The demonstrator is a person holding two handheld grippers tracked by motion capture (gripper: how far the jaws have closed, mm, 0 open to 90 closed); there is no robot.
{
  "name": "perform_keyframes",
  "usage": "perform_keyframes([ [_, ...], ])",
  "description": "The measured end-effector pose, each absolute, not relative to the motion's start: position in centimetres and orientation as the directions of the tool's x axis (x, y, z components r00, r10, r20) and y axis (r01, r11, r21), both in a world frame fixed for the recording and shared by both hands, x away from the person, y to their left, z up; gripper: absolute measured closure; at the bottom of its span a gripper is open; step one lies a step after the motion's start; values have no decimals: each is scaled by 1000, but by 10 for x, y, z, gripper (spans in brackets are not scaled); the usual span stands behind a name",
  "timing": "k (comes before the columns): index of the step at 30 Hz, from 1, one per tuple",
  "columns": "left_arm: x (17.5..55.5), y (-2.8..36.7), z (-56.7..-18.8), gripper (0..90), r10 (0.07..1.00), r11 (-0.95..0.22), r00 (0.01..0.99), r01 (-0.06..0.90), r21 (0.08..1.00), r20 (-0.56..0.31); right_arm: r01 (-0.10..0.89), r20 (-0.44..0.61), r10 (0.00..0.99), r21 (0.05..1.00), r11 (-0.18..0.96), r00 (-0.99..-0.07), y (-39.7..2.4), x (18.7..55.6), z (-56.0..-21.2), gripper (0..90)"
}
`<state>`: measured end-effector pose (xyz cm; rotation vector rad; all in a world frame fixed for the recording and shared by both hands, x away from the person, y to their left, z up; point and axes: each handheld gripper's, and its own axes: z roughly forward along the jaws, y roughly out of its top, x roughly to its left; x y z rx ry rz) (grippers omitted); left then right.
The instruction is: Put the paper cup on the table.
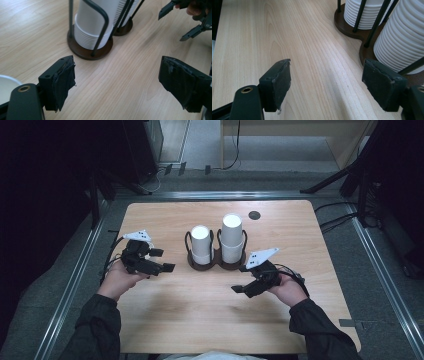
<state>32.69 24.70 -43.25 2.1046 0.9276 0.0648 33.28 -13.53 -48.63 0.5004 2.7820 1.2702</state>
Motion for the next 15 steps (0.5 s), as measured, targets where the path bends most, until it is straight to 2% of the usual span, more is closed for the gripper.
perform_keyframes([
  [15, 323, 213, -441, 138, 611, -416, 752, 570, 709, -246, 272, 89, 314, 745, 609, -945, -135, 333, -486, 230],
])
